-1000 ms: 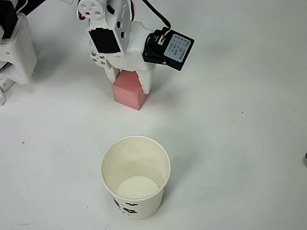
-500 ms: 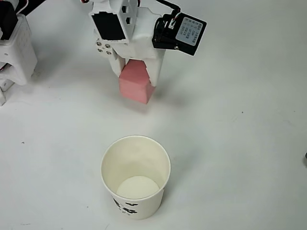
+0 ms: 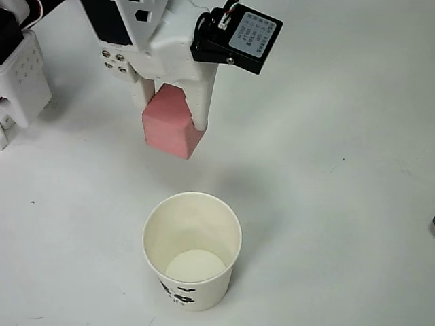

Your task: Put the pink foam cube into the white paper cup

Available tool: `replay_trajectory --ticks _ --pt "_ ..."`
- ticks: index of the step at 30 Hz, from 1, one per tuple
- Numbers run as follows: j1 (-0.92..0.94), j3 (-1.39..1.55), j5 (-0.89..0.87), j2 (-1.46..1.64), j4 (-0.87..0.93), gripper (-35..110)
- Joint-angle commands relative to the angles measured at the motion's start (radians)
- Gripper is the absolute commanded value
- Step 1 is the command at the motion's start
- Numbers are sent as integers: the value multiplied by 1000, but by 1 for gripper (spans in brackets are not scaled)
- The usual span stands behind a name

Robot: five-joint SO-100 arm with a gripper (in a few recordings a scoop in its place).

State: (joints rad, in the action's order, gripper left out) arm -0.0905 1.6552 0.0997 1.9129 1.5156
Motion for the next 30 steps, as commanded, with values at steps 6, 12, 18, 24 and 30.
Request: replay_trajectory --ticks 6,12,18,24,30 --pt "81 -354 103 -104 89 18" --pt "143 -374 153 -158 91 18" --pt "193 -388 215 -207 86 19" --pt "222 -451 256 -262 91 19" --pt "236 -522 278 -324 100 19"
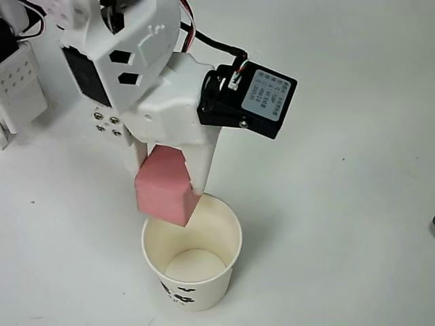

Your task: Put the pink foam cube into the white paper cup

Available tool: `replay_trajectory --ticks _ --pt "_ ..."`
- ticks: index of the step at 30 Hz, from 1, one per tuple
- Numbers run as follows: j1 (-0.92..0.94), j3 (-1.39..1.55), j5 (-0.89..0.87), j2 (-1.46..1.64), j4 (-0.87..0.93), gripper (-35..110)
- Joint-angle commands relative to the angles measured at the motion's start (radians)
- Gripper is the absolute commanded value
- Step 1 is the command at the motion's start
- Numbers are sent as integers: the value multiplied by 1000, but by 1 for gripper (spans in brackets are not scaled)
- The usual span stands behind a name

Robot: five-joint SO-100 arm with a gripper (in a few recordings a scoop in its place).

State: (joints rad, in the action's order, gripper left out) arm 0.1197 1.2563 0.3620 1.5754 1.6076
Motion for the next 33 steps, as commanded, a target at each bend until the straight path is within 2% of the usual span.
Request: replay_trajectory --ticks 1,11,22,33 --pt "29 -132 20 5 9 19" --pt "60 -202 66 -92 11 20" --pt "74 -451 106 -239 100 21" --pt "52 -474 126 -242 112 45"
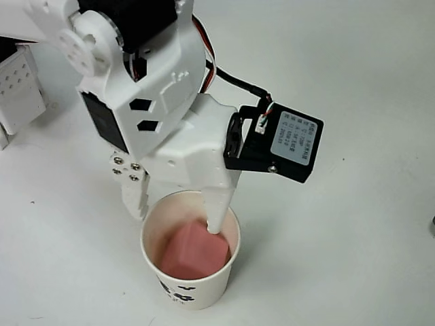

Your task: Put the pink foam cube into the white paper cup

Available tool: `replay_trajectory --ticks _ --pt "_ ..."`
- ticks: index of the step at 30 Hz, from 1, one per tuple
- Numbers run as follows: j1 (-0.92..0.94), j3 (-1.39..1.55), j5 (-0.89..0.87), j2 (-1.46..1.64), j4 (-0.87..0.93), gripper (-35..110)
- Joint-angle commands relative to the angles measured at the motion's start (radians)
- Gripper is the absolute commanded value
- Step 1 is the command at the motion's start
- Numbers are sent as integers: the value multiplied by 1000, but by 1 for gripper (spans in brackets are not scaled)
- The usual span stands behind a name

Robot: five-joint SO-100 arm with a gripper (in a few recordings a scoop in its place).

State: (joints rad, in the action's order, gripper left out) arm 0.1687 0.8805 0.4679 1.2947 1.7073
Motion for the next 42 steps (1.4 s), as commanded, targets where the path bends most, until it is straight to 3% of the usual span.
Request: replay_trajectory --ticks 1,13,17,24,32,42 --pt "0 -101 25 38 14 46" --pt "-29 -175 -3 115 61 44" --pt "-29 -97 -46 186 61 34" --pt "-43 147 -218 420 61 0" --pt "-252 520 -472 719 58 0" --pt "-411 1028 -649 1034 -167 0"
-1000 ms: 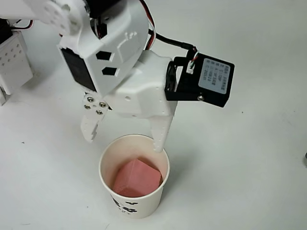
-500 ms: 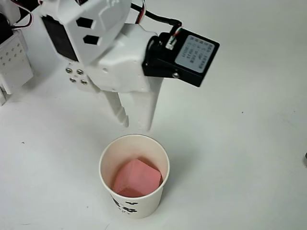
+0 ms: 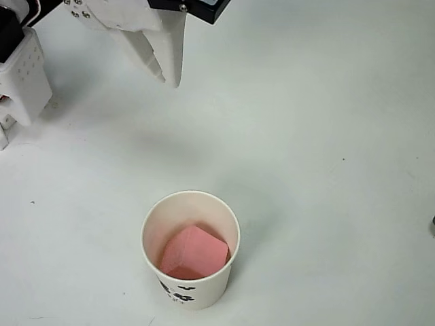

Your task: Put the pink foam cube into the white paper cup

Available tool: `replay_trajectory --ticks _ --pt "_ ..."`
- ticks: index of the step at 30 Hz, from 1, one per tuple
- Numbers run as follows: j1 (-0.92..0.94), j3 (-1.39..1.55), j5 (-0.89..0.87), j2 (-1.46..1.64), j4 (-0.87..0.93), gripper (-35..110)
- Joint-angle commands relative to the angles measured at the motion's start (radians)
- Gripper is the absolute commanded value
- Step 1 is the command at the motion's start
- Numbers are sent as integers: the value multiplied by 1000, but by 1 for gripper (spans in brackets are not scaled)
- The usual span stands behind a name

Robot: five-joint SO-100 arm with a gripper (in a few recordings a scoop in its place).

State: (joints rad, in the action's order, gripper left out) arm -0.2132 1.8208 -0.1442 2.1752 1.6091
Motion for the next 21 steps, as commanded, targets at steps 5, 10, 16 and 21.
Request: replay_trajectory --ticks 5,10,16,21 --pt "-38 334 -52 325 -204 0" --pt "-46 574 -35 566 -268 0" --pt "-48 796 -40 902 -267 0" --pt "-35 931 -28 1126 -265 0"
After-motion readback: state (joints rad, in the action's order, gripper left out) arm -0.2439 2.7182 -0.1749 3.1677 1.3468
